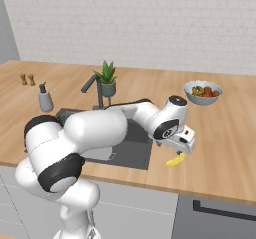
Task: Put the colander in the sink, put the banana in the colander, and turn on the sink faucet and pour water over the colander.
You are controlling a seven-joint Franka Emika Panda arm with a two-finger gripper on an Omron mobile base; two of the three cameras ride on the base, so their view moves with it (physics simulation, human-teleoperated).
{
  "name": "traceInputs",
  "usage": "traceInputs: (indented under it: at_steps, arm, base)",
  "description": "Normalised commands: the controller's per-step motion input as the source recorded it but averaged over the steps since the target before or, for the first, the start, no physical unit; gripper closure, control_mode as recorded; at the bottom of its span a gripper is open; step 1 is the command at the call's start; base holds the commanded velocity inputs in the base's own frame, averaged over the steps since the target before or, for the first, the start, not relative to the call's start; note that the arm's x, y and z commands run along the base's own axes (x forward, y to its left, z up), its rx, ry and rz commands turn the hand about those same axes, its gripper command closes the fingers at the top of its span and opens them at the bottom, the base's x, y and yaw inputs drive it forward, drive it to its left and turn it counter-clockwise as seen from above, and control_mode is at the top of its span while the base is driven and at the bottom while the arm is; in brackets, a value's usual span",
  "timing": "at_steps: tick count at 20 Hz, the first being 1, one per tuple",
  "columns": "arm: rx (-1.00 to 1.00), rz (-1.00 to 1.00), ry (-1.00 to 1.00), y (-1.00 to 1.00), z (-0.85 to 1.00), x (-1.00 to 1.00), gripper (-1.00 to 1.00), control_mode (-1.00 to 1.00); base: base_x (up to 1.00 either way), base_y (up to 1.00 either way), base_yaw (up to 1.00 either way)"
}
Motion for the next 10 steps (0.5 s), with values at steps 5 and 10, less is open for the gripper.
traceInputs:
  at_steps: [5,10]
  arm:
    - [-0.01,0.0,0.0,-0.62,0.0,0.0,-1.0,-1.0]
    - [-0.02,0.0,0.01,-0.42,-0.03,0.0,-1.0,-1.0]
  base:
    - [0.0,0.0,0.0]
    - [0.0,0.0,0.0]
